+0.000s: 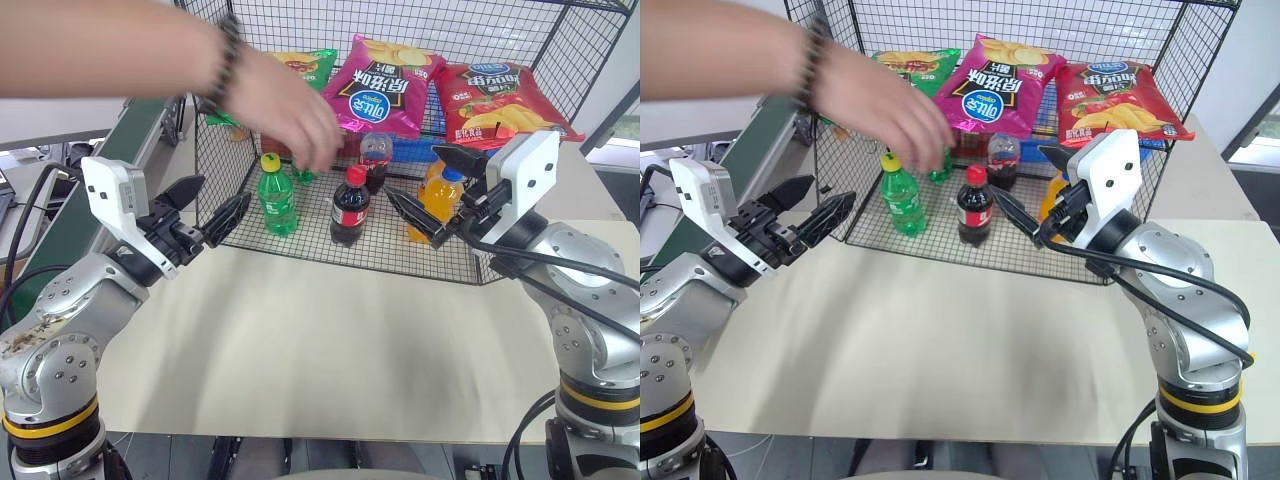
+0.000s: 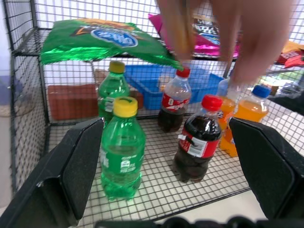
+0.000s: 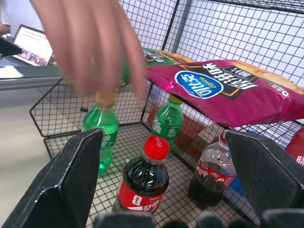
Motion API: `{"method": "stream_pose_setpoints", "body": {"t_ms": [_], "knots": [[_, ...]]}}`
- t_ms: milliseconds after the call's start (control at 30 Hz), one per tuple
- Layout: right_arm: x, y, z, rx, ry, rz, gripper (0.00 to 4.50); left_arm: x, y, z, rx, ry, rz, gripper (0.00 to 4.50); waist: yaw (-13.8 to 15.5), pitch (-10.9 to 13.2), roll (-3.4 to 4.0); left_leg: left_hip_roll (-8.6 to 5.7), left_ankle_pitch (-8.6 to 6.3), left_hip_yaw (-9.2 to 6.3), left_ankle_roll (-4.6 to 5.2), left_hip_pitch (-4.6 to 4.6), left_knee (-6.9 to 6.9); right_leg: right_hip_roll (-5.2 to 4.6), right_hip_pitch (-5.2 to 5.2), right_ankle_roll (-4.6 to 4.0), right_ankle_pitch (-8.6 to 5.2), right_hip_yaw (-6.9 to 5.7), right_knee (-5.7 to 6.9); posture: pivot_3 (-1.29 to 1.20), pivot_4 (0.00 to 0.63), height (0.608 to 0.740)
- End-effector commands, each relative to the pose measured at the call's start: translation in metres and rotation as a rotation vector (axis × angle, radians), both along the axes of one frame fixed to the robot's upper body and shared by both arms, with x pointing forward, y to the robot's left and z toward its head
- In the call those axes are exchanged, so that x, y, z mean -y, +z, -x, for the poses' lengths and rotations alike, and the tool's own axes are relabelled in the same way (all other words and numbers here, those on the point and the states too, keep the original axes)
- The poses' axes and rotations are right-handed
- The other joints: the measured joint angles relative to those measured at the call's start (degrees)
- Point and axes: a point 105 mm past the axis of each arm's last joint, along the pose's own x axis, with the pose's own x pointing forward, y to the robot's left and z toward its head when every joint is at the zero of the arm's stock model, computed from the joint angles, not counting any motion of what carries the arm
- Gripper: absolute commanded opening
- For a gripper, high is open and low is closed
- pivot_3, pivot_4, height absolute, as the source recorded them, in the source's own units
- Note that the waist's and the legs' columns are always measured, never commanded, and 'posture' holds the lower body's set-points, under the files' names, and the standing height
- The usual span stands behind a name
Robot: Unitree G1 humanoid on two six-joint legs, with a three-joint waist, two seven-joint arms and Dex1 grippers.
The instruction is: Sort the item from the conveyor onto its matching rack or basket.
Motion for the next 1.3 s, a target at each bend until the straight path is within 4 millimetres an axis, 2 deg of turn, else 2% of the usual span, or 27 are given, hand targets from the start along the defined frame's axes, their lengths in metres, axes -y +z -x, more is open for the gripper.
{"method": "stream_pose_setpoints", "body": {"t_ms": [33, 500, 733, 900, 1067, 1300], "knots": [[-0.003, 0.014, 0.006, 0.070, 0.004, -0.001, 4.46, 0.007, 0.007, 0.005, 0.026, -0.026, -0.009, 4.50, 0.02, 0.00, 0.00, 0.00, 0.00, 0.00, 0.00, 0.00, 0.00, 0.00, 0.00, 0.00, 0.00, 0.00, 0.00, 0.00, 0.150, 0.740], [-0.003, 0.015, 0.004, 0.074, 0.003, -0.002, 4.46, 0.009, 0.005, 0.009, 0.014, -0.042, -0.013, 4.50, 0.02, 0.00, 0.00, 0.00, 0.00, 0.01, 0.00, -0.01, 0.00, 0.00, -0.01, 0.00, 0.00, 0.02, 0.00, 0.00, 0.150, 0.740], [-0.009, 0.015, 0.009, 0.059, 0.067, 0.006, 4.46, -0.001, 0.000, 0.011, -0.002, 0.000, -0.001, 4.50, 0.00, 0.00, 0.00, 0.01, 0.00, 0.01, 0.00, 0.00, 0.00, 0.00, -0.01, 0.00, 0.00, 0.03, -0.01, 0.00, 0.150, 0.740], [-0.030, 0.021, 0.020, -0.003, 0.242, -0.061, 4.46, -0.028, -0.005, 0.011, 0.024, 0.173, -0.005, 4.50, -0.23, 0.00, 0.00, 0.03, 0.00, 0.04, 0.00, 0.02, -0.02, 0.01, -0.04, 0.00, 0.00, 0.08, -0.01, 0.00, 0.150, 0.740], [-0.045, 0.019, 0.021, -0.066, 0.348, -0.061, 4.46, -0.059, -0.009, 0.015, 0.042, 0.325, -0.013, 4.50, -0.02, 0.00, 0.00, 0.04, 0.00, 0.00, 0.00, -0.01, -0.02, -0.03, -0.03, -0.01, 0.00, 0.08, -0.01, 0.00, 0.150, 0.740], [-0.063, 0.016, 0.015, -0.117, 0.452, -0.026, 4.46, -0.083, -0.020, 0.024, 0.022, 0.385, -0.053, 4.50, -0.23, 0.00, 0.00, 0.04, 0.00, 0.09, 0.00, -0.01, -0.05, -0.05, -0.09, -0.01, 0.00, 0.10, -0.03, 0.00, 0.150, 0.740]]}}
